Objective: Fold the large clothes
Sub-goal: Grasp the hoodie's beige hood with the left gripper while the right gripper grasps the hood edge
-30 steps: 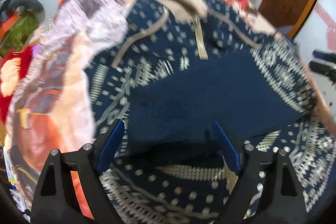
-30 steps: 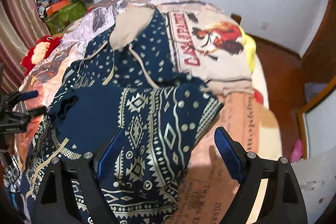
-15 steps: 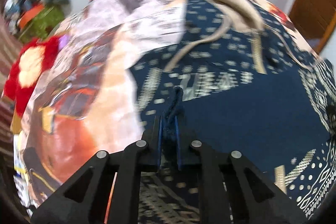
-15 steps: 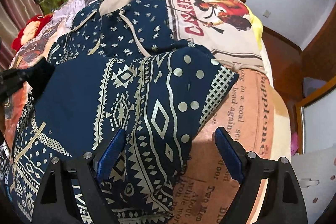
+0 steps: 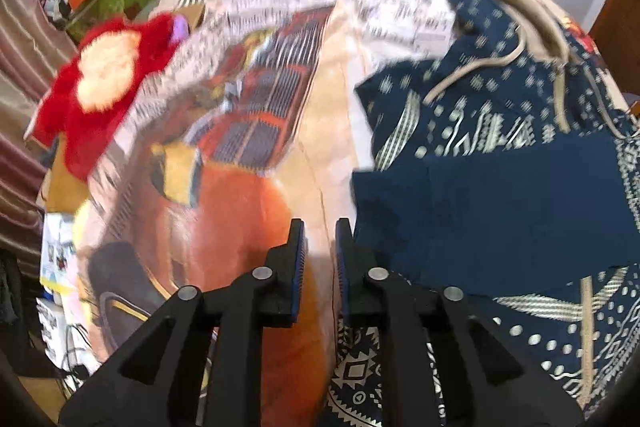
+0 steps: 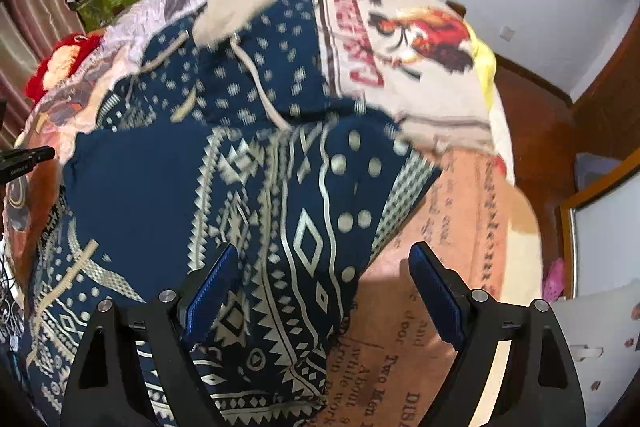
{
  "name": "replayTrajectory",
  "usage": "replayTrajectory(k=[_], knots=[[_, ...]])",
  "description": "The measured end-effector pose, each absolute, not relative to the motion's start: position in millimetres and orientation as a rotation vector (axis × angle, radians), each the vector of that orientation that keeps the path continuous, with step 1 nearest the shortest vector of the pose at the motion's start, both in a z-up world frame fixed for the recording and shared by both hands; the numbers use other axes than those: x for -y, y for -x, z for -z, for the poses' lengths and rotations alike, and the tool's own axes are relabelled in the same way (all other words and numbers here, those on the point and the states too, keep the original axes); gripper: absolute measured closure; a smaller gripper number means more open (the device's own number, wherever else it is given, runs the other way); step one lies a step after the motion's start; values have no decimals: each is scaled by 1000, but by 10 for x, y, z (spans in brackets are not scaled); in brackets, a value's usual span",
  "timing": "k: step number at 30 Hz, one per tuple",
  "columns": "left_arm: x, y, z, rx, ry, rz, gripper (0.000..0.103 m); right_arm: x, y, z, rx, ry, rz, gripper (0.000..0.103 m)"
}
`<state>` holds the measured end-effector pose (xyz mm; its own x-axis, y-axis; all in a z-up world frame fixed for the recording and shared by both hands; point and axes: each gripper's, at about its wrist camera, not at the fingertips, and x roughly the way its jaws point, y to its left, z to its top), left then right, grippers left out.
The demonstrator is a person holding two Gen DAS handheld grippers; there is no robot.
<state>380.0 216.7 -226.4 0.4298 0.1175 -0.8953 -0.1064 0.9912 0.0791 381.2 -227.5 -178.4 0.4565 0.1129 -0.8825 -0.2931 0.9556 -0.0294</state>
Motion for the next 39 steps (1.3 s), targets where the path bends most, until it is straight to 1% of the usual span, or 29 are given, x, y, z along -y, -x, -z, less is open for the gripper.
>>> replayTrajectory(k=[1,3,4,6,7,9,10,12,13,15,18,24,28,31,32,35,37,38,39], knots=[[-2144,-3802,2188,-1100,-19,-133,81,2267,-3820,1697,-1049,184,-256,17],[-2056,-3819,1986,-1050,-36,-117,71,2250,-3847,1538,-1012,174,-262,17],[-2016,-3841,1891,-1025,-43,-108,69,2235,-3868,1444,-988,168,-267,17],[-1893,-3905,1670,-967,-63,-87,60,2200,-3924,1274,-943,159,-272,17],[-1850,-3927,1598,-949,-69,-80,59,2169,-3973,1159,-911,155,-269,17],[-1722,-4024,1416,-906,-67,-54,50,2125,-4056,1033,-875,147,-268,16],[-1661,-4086,1328,-886,-57,-37,48,2089,-4123,957,-857,136,-272,16],[-1589,-4213,1217,-861,-40,-14,39,2028,-4249,860,-836,116,-283,16],[-1544,-4278,1170,-848,-33,-7,36,1987,-4337,811,-826,103,-286,16],[-1436,-4433,1095,-823,-28,-6,28,1911,-4521,754,-811,78,-289,14],[-1323,-4706,1121,-820,-25,-6,24,1845,-4841,791,-832,11,-302,12],[-1215,-5326,1528,-910,12,4,24,1755,-5485,1193,-939,-92,-282,12],[-1243,-5694,1915,-994,71,34,24,1672,-5905,1632,-1013,-88,-253,12],[-1291,-5902,2129,-1024,122,41,28,1635,-6170,1917,-1063,-88,-247,14],[-1307,-5956,2179,-1029,143,38,31,1630,-6242,2012,-1077,-113,-255,16],[-1399,-6103,2318,-1049,255,57,44,1621,-6352,2192,-1096,-177,-276,27],[-1442,-6160,2373,-1050,338,88,54,1604,-6369,2225,-1071,-210,-284,29],[-1436,-6174,2387,-1048,365,102,63,1569,-6365,2218,-1058,-209,-297,36],[-1420,-6184,2401,-1048,394,116,72,1541,-6364,2212,-1054,-205,-309,46]])
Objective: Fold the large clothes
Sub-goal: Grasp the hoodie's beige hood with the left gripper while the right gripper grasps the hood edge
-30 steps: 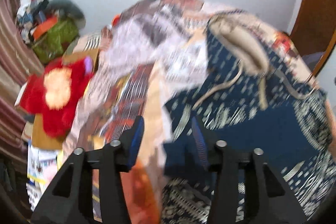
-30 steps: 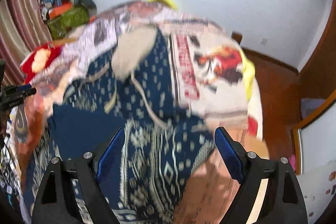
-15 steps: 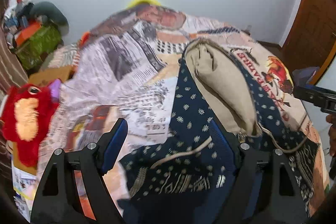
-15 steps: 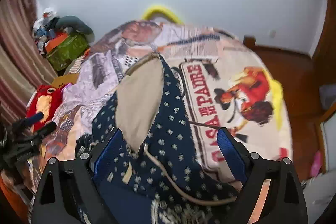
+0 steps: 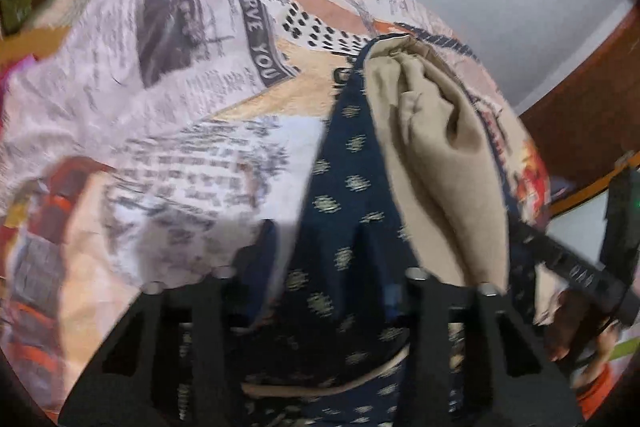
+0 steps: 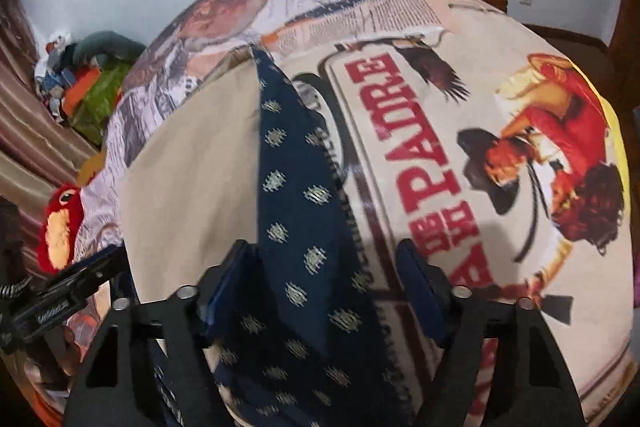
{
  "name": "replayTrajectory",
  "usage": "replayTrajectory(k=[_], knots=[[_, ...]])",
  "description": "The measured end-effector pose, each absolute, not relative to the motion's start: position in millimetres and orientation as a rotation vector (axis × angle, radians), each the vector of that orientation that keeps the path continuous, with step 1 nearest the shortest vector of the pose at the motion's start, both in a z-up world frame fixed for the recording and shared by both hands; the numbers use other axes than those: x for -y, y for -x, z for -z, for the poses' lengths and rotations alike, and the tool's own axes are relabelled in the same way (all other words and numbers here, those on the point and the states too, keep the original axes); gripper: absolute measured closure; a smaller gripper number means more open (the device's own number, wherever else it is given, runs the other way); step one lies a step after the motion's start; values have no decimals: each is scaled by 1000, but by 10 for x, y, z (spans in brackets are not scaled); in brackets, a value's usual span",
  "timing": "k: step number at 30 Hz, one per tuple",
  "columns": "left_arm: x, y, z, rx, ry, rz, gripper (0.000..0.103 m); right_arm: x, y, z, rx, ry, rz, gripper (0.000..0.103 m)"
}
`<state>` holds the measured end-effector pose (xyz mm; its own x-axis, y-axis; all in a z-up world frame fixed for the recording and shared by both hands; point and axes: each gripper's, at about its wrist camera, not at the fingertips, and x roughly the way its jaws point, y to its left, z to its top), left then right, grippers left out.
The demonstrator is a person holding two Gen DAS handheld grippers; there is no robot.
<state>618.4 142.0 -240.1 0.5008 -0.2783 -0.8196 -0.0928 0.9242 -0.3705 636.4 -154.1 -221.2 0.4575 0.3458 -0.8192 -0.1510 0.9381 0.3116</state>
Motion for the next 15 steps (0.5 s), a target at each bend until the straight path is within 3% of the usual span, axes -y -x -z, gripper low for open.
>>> replayTrajectory(k=[1,3,6,9,15], knots=[[-1401,-6186,2409,-1047,409,118,75,1496,-6348,2202,-1048,-195,-324,51],[-1324,-6180,2393,-1044,404,120,93,1425,-6310,2172,-1045,-176,-341,67],[-1174,-6122,2262,-1031,313,125,97,1333,-6221,2091,-1031,-134,-374,86],[-1074,-5970,2051,-1003,236,141,98,1305,-6059,1942,-1007,-134,-423,92],[-1022,-5388,1609,-942,135,192,98,1355,-5555,1544,-934,-97,-514,93]])
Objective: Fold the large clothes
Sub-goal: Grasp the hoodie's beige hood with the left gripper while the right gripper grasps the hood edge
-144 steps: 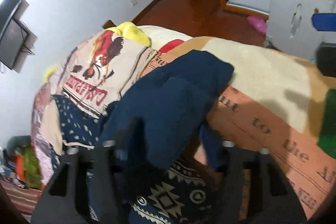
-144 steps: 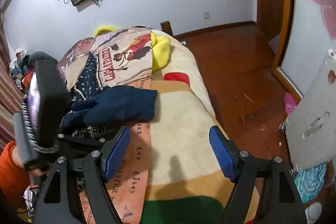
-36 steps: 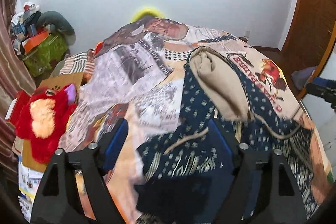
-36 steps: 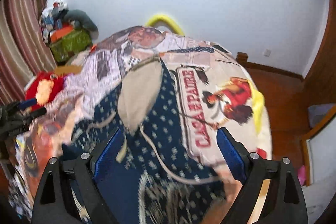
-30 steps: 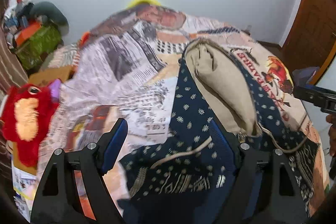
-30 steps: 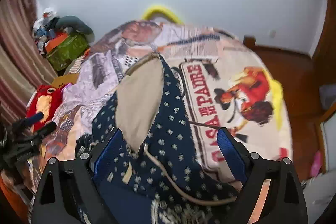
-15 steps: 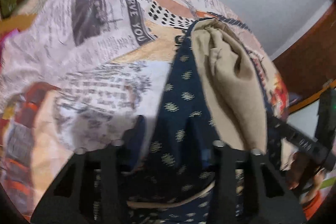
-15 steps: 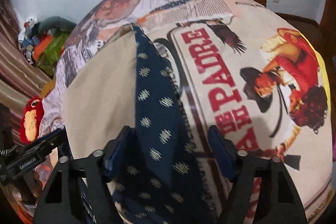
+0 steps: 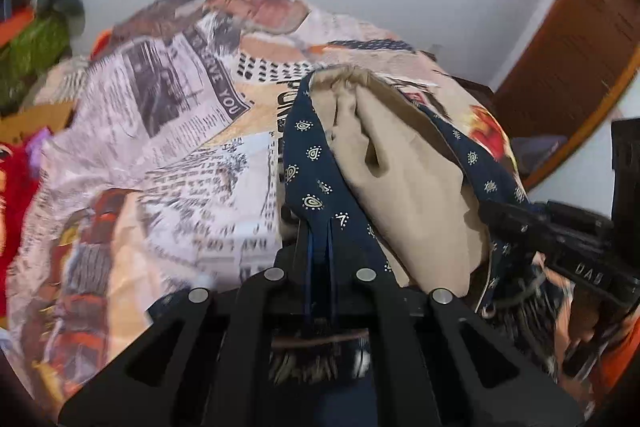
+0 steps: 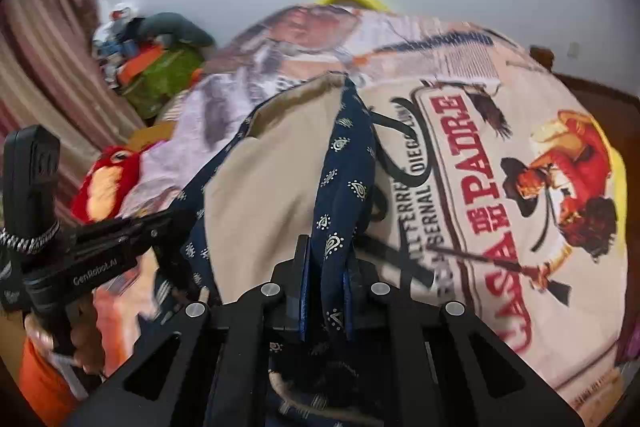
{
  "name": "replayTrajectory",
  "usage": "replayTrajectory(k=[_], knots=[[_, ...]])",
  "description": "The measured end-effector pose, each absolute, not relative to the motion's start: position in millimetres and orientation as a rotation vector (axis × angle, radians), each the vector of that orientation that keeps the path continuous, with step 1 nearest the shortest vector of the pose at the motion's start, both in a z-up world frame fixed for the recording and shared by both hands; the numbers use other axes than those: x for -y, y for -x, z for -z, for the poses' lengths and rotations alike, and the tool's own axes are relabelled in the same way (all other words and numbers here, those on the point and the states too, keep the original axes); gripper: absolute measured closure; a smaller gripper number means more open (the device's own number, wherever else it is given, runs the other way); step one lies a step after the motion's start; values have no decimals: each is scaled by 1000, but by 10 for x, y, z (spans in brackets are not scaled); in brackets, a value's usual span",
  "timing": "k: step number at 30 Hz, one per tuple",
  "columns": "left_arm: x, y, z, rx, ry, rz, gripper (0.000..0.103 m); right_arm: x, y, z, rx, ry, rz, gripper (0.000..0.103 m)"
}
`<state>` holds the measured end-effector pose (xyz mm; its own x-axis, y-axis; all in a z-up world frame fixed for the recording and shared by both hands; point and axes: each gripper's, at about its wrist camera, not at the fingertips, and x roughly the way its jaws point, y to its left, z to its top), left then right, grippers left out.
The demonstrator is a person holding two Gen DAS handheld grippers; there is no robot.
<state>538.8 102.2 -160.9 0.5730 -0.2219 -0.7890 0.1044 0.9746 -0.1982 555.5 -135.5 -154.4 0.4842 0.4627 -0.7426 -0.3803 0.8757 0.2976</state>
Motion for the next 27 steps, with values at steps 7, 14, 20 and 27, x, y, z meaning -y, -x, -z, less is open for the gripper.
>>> replayTrajectory(k=[7,14,20,27], knots=[[-961,-4560,1453,-944,42,222,98,1466,-4767,1343,-920,-58,-582,93],[-902,-3939,1698,-1013,-29,229,98,1454,-4047,1578,-971,14,-567,93],[-900,-3663,2039,-1101,-45,208,98,1488,-3760,1770,-1017,22,-513,92],[-944,-3477,1961,-1079,-99,194,97,1531,-3665,1705,-1055,40,-499,88]])
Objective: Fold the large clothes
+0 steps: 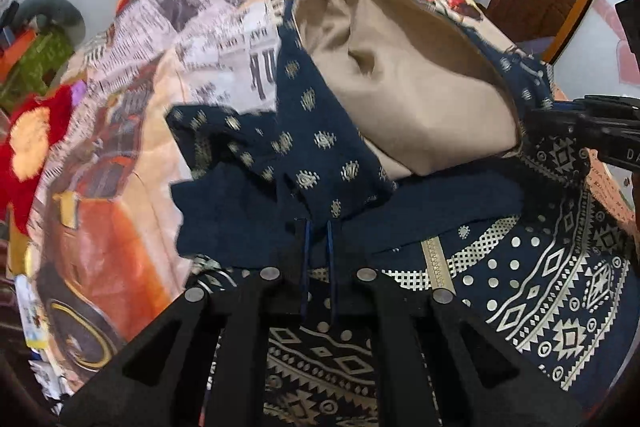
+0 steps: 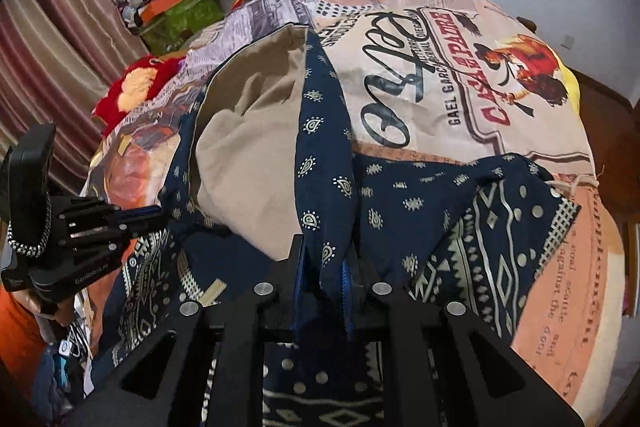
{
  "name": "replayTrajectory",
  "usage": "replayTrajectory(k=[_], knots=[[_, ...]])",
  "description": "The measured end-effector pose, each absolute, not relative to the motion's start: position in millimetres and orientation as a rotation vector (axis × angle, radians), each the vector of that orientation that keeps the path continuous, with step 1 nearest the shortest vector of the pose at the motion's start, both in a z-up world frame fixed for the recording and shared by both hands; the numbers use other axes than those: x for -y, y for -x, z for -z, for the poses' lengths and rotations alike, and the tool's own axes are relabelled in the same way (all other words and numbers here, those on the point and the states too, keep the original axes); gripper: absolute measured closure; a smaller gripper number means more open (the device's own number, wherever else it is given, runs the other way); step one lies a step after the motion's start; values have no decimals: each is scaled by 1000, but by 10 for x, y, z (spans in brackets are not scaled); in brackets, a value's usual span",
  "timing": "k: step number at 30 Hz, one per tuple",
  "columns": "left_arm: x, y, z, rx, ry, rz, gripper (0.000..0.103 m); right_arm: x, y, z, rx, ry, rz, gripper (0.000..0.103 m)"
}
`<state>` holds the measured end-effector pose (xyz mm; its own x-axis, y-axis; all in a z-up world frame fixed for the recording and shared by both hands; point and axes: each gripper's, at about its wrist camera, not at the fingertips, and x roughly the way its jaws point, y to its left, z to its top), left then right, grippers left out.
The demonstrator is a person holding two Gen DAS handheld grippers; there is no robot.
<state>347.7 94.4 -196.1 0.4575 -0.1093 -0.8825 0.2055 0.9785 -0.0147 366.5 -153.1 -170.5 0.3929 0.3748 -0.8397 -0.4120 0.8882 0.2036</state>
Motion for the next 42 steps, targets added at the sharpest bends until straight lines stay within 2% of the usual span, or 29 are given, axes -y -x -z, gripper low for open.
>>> replayTrajectory(k=[4,5,6,7,8,9,10,15,21,23,25,26,27,28,30,33,42], knots=[[-1029,-3572,1667,-1007,-74,178,85,1529,-3645,1531,-1023,71,-511,83],[-1044,-3614,1608,-992,-67,174,78,1531,-3650,1489,-1012,71,-514,80],[-1057,-3662,1567,-980,-61,171,69,1534,-3674,1431,-996,67,-516,72],[-1060,-3717,1530,-968,-55,166,66,1533,-3696,1391,-984,64,-514,65],[-1065,-3782,1493,-953,-46,161,64,1528,-3729,1343,-963,60,-508,48],[-1071,-3860,1471,-944,-37,159,63,1524,-3765,1290,-932,54,-500,35],[-1068,-3948,1463,-940,-30,158,63,1505,-3798,1249,-911,52,-498,32],[-1031,-4383,1583,-970,4,139,61,1331,-4133,1218,-901,30,-514,31],[-967,-4798,1868,-1021,54,161,61,1112,-4617,1584,-988,-17,-512,31],[-949,-4881,1956,-1034,49,157,62,1063,-4728,1739,-1023,-27,-505,34],[-933,-4922,2024,-1034,37,152,72,1039,-4809,1865,-1050,-51,-500,43],[-924,-4931,2049,-1034,26,152,85,1038,-4836,1908,-1061,-65,-497,50],[-917,-4928,2061,-1034,13,152,93,1042,-4854,1935,-1066,-78,-495,59],[-916,-4916,2058,-1028,6,153,93,1050,-4867,1962,-1071,-97,-494,64],[-925,-4858,1998,-1006,-1,175,95,1061,-4866,1966,-1072,-118,-506,83],[-956,-4715,1821,-967,2,199,96,1091,-4784,1879,-1044,-117,-531,90],[-1030,-3940,1363,-889,-36,240,96,1131,-4046,1363,-938,-36,-625,92]])
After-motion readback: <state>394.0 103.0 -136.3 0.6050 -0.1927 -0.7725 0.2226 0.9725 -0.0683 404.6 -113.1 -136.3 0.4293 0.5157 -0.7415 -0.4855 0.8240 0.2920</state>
